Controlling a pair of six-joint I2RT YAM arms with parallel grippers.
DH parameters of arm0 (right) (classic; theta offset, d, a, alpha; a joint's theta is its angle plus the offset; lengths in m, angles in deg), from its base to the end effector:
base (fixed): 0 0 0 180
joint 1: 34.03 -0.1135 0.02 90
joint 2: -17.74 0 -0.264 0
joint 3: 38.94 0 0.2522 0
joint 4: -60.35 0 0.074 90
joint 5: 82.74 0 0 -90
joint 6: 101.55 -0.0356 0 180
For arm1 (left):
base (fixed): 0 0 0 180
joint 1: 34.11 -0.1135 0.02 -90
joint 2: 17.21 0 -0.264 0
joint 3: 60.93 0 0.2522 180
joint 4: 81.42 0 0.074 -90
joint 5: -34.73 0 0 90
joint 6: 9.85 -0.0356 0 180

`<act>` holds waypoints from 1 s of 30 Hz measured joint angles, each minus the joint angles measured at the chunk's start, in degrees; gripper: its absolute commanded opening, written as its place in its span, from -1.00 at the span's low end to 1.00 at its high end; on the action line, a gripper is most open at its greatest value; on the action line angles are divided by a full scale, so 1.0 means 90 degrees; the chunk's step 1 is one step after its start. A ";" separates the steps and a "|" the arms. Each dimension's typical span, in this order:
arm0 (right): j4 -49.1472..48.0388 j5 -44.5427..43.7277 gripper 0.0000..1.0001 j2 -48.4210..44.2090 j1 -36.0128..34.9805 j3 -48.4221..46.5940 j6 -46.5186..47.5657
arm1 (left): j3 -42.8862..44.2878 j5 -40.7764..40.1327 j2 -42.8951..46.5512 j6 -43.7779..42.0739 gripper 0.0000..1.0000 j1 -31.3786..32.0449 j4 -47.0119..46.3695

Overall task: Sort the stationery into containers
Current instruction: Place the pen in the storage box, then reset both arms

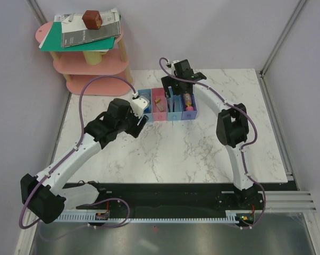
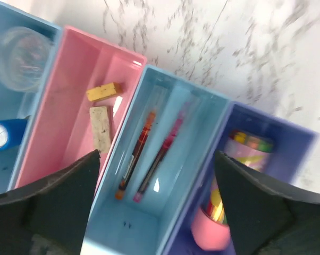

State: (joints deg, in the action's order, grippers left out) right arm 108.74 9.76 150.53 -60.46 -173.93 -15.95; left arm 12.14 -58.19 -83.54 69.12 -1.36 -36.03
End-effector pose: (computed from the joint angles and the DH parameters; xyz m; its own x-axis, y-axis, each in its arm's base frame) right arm 0.4714 0.2361 0.2379 -0.6805 -0.2527 -0.6878 -0.4208 0.9032 0.0845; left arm 0.2113 -0.1337 0.3165 -0.4186 0.4964 -0.7605 0.5979 0.7809 0.1806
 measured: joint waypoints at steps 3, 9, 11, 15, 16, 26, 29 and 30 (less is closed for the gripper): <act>0.0073 0.0019 0.96 -0.0542 0.0029 0.0032 0.0187 | 0.0066 -0.0005 0.0095 -0.0024 0.65 -0.0032 0.0002; 0.0617 0.0058 0.96 -0.2154 0.0046 0.0080 0.0600 | 0.0549 -0.0051 0.0265 -0.0041 0.80 -0.0063 0.0005; 0.0916 0.0019 0.96 -0.2771 0.0046 0.0097 0.0726 | 0.0661 -0.0046 0.0449 -0.0017 0.85 -0.0080 0.0002; 0.1438 -0.0211 0.96 -0.4238 0.0046 0.0648 0.1027 | 0.0755 0.0002 0.0903 0.0136 0.92 -0.0136 0.0126; 0.1474 -0.0267 0.96 -0.4651 0.0046 0.0991 0.1112 | 0.0755 0.0007 0.1042 0.0192 0.94 -0.0163 0.0199; 0.2404 -0.0384 0.96 -0.7257 0.0046 0.2956 0.1501 | 0.0801 0.0034 0.1916 0.0527 0.99 -0.0355 0.0928; 0.2565 -0.0384 0.96 -0.7405 0.0046 0.3150 0.1554 | 0.0816 0.0051 0.2006 0.0566 0.99 -0.0398 0.1044; 0.2591 -0.0384 0.96 -0.7410 0.0046 0.3189 0.1579 | 0.0816 0.0051 0.2028 0.0576 0.99 -0.0415 0.1064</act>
State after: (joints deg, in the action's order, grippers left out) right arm 132.07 6.31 83.84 -60.05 -145.23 -1.75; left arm 19.49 -57.73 -65.29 74.30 -5.09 -26.45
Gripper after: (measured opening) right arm 0.982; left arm 0.993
